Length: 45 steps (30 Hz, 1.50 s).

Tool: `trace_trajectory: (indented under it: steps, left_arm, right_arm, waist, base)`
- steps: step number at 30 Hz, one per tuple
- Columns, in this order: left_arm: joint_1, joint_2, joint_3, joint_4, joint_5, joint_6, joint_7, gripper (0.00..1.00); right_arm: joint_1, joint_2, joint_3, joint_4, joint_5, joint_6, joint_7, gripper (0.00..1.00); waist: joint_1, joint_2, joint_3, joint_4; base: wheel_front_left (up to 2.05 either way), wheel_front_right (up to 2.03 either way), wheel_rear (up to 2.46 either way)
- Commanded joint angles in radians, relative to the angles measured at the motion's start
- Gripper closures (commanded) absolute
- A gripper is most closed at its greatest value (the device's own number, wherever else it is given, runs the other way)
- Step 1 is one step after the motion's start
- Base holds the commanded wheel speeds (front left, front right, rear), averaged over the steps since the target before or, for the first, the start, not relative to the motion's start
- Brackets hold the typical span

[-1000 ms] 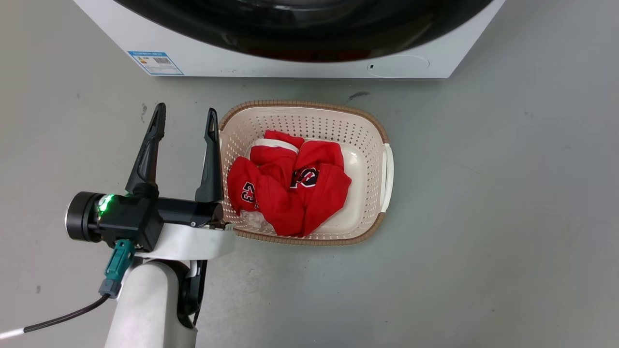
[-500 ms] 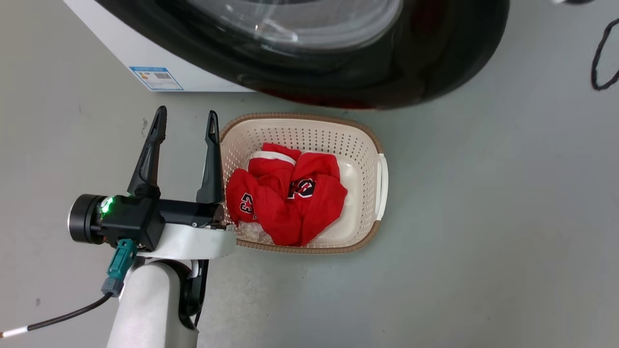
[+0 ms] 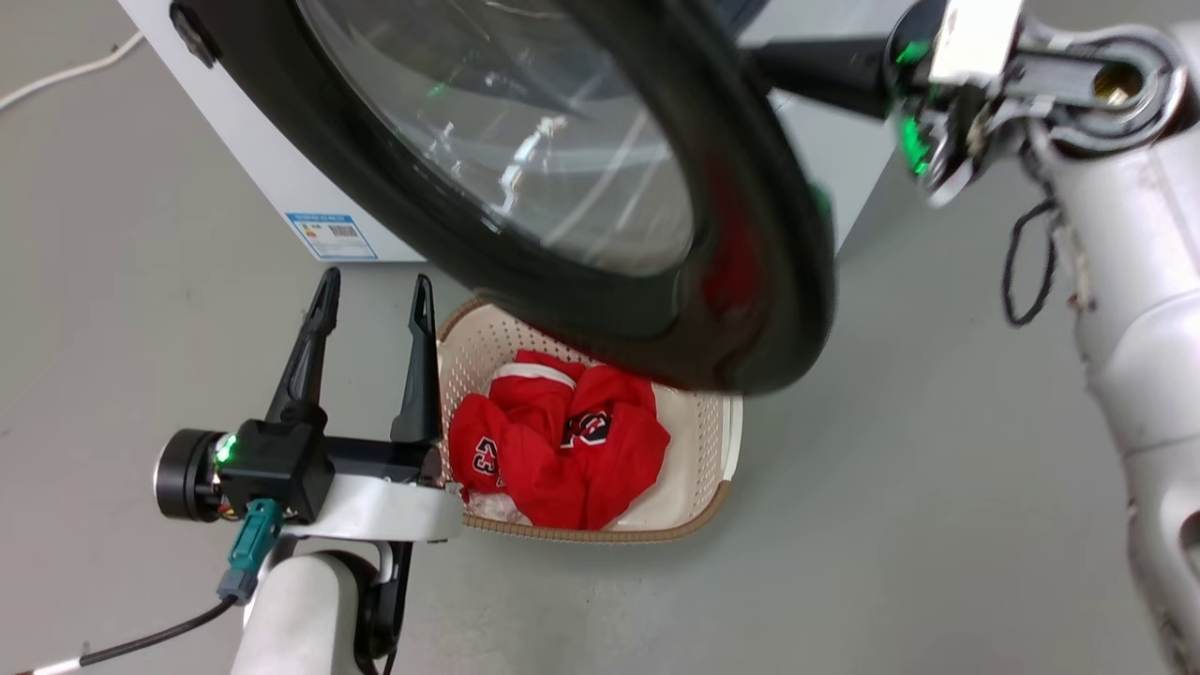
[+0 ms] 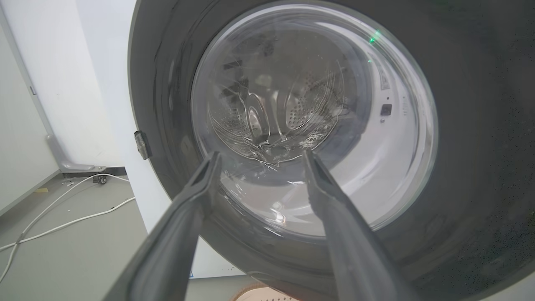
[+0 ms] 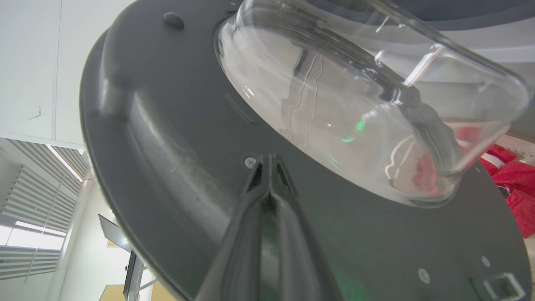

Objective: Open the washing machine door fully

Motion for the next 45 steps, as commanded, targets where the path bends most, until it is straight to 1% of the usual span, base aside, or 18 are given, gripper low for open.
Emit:
trace_trajectory:
  steps: [1,9,13,19,26,28,29,31,34,36,37,38,39,40,42,43,45]
  left_arm:
    - [0.022,-0.001,0.0,0.004,-0.004,-0.001,-0.002,0.0]
    - [0.065,-0.001,-0.001,0.012,-0.003,-0.005,-0.002,0.0]
    - [0.088,-0.001,-0.006,0.011,-0.001,-0.003,-0.002,0.0]
    - [0.108,-0.001,-0.011,0.019,0.0,-0.001,-0.002,0.0]
    - [0.113,-0.001,-0.015,0.024,-0.007,0.001,-0.002,0.0]
    - [0.119,-0.001,-0.012,0.025,-0.006,0.0,-0.002,0.0]
    - [0.12,-0.001,-0.012,0.025,-0.007,0.001,-0.002,0.0]
    - [0.126,-0.001,-0.01,0.025,-0.007,0.001,-0.002,0.0]
    - [0.139,-0.001,-0.006,0.026,-0.008,0.004,-0.002,0.0]
    - [0.141,-0.001,-0.003,0.025,-0.01,0.006,-0.002,0.0]
    - [0.145,-0.001,-0.001,0.027,-0.01,0.008,-0.002,0.0]
    - [0.149,-0.001,0.001,0.027,-0.011,0.008,-0.002,0.0]
    - [0.152,-0.001,0.003,0.029,-0.011,0.007,-0.002,0.0]
    - [0.156,-0.001,0.006,0.03,-0.011,0.007,-0.002,0.0]
    - [0.161,-0.001,0.01,0.031,-0.01,0.007,-0.002,0.0]
    - [0.171,-0.001,0.018,0.031,-0.008,0.006,-0.002,0.0]
    - [0.179,-0.001,0.022,0.031,-0.007,0.005,-0.002,0.0]
  right_arm:
    - [0.062,0.029,0.007,-0.041,0.021,0.002,0.023,1.0]
    - [0.207,0.065,0.03,-0.159,0.053,0.002,0.053,1.0]
    - [0.271,0.084,0.053,-0.218,0.059,0.002,0.042,1.0]
    - [0.342,0.103,0.101,-0.273,0.058,0.002,-0.001,1.0]
    - [0.397,0.113,0.14,-0.304,0.09,0.002,-0.077,1.0]
    - [0.416,0.111,0.137,-0.316,0.101,0.002,-0.116,1.0]
    - [0.425,0.111,0.127,-0.327,0.101,0.002,-0.153,1.0]
    - [0.456,0.109,0.102,-0.346,0.112,0.002,-0.244,1.0]
    - [0.505,0.109,0.052,-0.379,0.086,0.002,-0.414,1.0]
    - [0.557,0.109,0.006,-0.395,0.104,0.002,-0.516,1.0]
    - [0.581,0.109,-0.013,-0.408,0.096,0.002,-0.56,0.97]
    - [0.608,0.109,-0.036,-0.42,0.09,0.002,-0.608,0.81]
    - [0.638,0.107,-0.06,-0.432,0.086,0.002,-0.649,0.33]
    - [0.671,0.102,-0.077,-0.449,0.078,0.002,-0.686,0.0]
    - [0.74,0.089,-0.118,-0.478,0.06,0.002,-0.767,0.0]
    - [0.839,0.073,-0.159,-0.525,0.009,0.002,-0.879,0.0]
    - [0.902,0.068,-0.185,-0.555,-0.025,0.002,-0.953,0.0]
  waist:
    - [0.0,-0.0001,-0.031,0.003]
    - [0.0,-0.0001,-0.087,0.016]
    - [0.0,-0.0001,-0.108,0.022]
    - [0.0,-0.0001,-0.13,0.027]
    - [0.0,-0.0001,-0.144,0.026]
    - [0.0,-0.0001,-0.151,0.021]
    - [0.0,-0.0001,-0.154,0.019]
    - [0.0,-0.0001,-0.162,0.015]
    - [0.0,-0.0001,-0.172,0.005]
    - [0.0,-0.0001,-0.178,0.0]
    - [0.0,-0.0001,-0.183,-0.003]
    - [0.0,-0.0001,-0.187,-0.006]
    - [0.0,-0.0001,-0.192,-0.007]
    - [0.0,-0.0001,-0.197,-0.009]
    - [0.0,-0.0001,-0.206,-0.01]
    - [0.0,-0.0001,-0.221,-0.011]
    - [0.0,-0.0001,-0.23,-0.011]
  base:
    - [0.0,0.0,0.0]
    - [0.0,0.0,0.0]
    - [0.0,0.0,0.0]
    - [0.0,0.0,0.0]
    - [0.0,0.0,0.0]
    - [0.0,0.0,0.0]
    - [0.0,0.0,0.0]
    - [0.0,0.0,0.0]
    - [0.0,0.0,0.0]
    - [0.0,0.0,0.0]
    - [0.0,0.0,0.0]
    - [0.0,0.0,0.0]
    - [0.0,0.0,0.0]
    - [0.0,0.0,0.0]
    - [0.0,0.0,0.0]
    - [0.0,0.0,0.0]
    - [0.0,0.0,0.0]
